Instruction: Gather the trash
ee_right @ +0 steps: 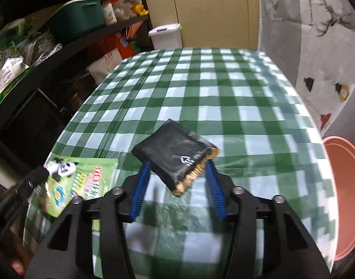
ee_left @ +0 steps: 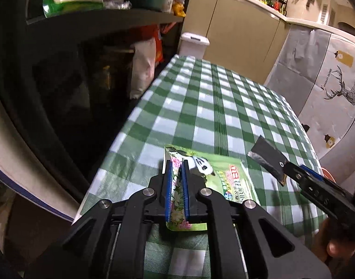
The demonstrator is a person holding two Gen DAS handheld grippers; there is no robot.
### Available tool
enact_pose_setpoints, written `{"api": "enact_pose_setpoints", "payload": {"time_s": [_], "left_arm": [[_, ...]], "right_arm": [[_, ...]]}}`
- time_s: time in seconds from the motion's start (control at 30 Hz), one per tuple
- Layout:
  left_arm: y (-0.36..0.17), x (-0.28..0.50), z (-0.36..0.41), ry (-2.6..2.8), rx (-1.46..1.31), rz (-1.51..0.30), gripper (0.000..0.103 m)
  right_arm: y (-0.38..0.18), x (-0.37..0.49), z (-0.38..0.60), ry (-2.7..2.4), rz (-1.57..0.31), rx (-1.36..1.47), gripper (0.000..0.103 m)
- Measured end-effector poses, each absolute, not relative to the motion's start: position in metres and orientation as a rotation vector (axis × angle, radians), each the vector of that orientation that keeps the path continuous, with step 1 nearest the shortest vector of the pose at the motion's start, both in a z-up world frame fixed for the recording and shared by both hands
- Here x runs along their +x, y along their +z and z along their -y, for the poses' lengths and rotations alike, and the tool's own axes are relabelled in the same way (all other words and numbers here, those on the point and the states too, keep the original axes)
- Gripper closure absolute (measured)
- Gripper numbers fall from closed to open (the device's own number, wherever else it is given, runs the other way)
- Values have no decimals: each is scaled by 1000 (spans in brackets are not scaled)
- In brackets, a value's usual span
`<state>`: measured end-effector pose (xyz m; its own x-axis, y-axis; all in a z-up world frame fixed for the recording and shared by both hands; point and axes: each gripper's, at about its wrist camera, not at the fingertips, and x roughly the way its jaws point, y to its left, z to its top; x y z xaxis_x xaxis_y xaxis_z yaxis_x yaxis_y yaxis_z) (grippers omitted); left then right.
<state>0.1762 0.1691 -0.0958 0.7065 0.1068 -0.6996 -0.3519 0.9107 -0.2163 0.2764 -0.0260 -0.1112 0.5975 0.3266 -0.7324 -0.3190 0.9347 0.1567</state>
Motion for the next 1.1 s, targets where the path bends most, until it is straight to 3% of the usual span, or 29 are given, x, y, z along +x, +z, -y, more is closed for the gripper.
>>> {"api": "enact_pose_setpoints", "payload": {"time_s": [0.07,0.13,0.2,0.5,0.77,0.87,0.97,1.1], "left_arm": [[-100,178,-170,257,-353,-763,91],[-103,178,-171,255,-359,-777,72],[-105,179,-172,252,-368,-782,59],[-115,192,-167,222,-367,-825,56],[-117,196,-165,216,-346,-841,58],[-117,195,-167,223,-345,-839,65],[-115,192,-170,224,-364,-830,72],[-111,186,-173,223,-398,-815,79]], "right_arm": [[-112,285,16,397,-871,-18,38],[-111,293,8,410,-876,-58,31],[-112,303,3,415,-883,-98,28],[-129,321,-5,444,-948,-190,22],[-131,317,-2,443,-931,-217,22],[-129,313,-2,446,-916,-229,32],[-126,305,-2,444,-889,-259,52],[-123,294,-4,450,-857,-335,93]]}}
